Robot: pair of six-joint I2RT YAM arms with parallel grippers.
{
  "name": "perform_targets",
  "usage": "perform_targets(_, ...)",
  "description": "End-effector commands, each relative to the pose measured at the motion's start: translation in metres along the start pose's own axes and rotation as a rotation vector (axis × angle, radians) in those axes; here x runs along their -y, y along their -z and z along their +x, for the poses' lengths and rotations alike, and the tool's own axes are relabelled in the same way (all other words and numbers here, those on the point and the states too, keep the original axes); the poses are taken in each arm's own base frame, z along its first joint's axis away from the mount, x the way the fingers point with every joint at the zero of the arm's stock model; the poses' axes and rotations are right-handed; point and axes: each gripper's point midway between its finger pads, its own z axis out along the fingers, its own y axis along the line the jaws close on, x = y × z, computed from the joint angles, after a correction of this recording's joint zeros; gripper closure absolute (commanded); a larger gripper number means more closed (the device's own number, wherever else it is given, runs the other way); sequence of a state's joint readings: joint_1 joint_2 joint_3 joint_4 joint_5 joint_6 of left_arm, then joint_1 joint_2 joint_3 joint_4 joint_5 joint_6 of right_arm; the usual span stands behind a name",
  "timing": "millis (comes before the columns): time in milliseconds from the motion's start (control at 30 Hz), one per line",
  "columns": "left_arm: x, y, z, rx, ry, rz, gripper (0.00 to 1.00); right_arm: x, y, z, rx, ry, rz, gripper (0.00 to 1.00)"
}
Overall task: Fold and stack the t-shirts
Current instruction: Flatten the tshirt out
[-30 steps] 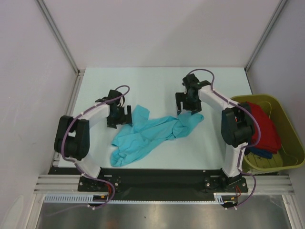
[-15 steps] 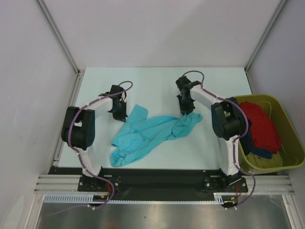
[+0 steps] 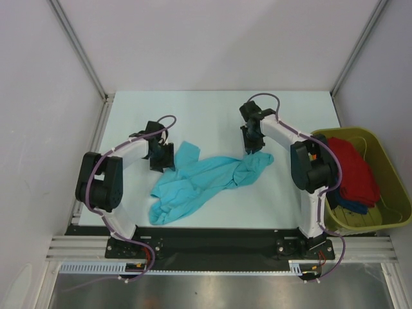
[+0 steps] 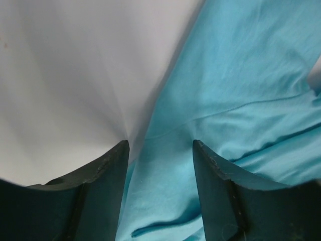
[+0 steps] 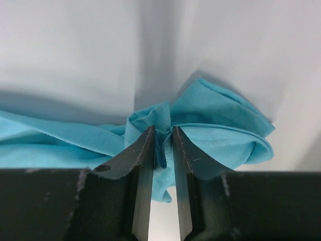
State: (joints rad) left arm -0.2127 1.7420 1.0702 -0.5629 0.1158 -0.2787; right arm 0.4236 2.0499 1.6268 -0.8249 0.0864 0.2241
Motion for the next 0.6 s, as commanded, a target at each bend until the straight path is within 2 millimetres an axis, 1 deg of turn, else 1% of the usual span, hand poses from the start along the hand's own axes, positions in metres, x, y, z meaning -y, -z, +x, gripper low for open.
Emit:
perform_targets(0, 0.003, 0.01, 0.005, 0.025, -0.004, 0.029, 0.42, -0.005, 0.018, -0.003, 0.05, -0.016, -0.036, 0.74)
perform_targets(33, 0.007, 0.008, 0.009, 0.01, -0.005, 0.058, 0.44, -0.004, 0.017, -0.003, 0.049, -0.02, -0.033, 0.75)
perform_targets(67, 0.008, 0.003, 0.015, -0.011, -0.003, 0.066, 0.5, -0.003, 0.015, -0.002, 0.047, -0.023, -0.029, 0.75)
perform_targets(133, 0.015, -0.002, 0.017, -0.025, 0.0, 0.108, 0.62, 0.0, 0.008, 0.0, 0.032, -0.032, -0.017, 0.75)
perform_targets(167, 0.017, -0.003, 0.014, -0.021, -0.001, 0.117, 0.79, 0.001, 0.007, -0.002, 0.036, -0.04, -0.018, 0.76)
perform_targets(200, 0.018, -0.002, 0.01, -0.012, -0.002, 0.118, 0.88, 0.003, 0.004, -0.003, 0.038, -0.043, -0.015, 0.78)
perform_targets(233, 0.017, 0.001, 0.006, -0.005, -0.003, 0.109, 0.97, 0.003, 0.002, -0.007, 0.047, -0.043, -0.013, 0.83)
perform_targets(267, 0.014, 0.009, -0.008, 0.036, -0.008, 0.072, 1.0, 0.004, 0.002, -0.01, 0.049, -0.043, -0.009, 0.87)
perform_targets(300, 0.013, 0.022, -0.016, 0.066, -0.015, 0.057, 1.0, 0.007, 0.003, -0.013, 0.052, -0.046, -0.003, 0.92)
perform_targets(333, 0.012, 0.034, -0.026, 0.105, -0.023, 0.037, 1.0, 0.009, 0.007, -0.015, 0.052, -0.046, 0.002, 1.0)
perform_targets(367, 0.01, 0.052, -0.047, 0.179, -0.027, 0.003, 1.0, 0.009, 0.014, -0.023, 0.075, -0.05, 0.001, 1.0)
perform_targets(400, 0.011, 0.077, -0.057, 0.239, -0.032, -0.01, 1.0, 0.011, 0.021, -0.026, 0.087, -0.052, 0.004, 1.0)
perform_targets(433, 0.012, 0.094, -0.067, 0.288, -0.035, -0.017, 1.0, 0.013, 0.037, -0.03, 0.114, -0.064, 0.012, 1.0)
perform_targets(467, 0.016, 0.119, -0.085, 0.362, -0.036, -0.017, 1.0, 0.013, 0.047, -0.032, 0.132, -0.071, 0.008, 1.0)
perform_targets(500, 0.019, 0.138, -0.09, 0.4, -0.038, -0.009, 1.0, 0.015, 0.059, -0.032, 0.143, -0.084, 0.006, 1.0)
perform_targets(533, 0.02, 0.166, -0.098, 0.48, -0.033, -0.017, 1.0, 0.015, 0.07, -0.032, 0.16, -0.109, 0.001, 1.0)
perform_targets(567, 0.025, 0.191, -0.107, 0.547, -0.031, 0.0, 0.99, 0.017, 0.096, -0.033, 0.209, -0.125, -0.009, 1.0)
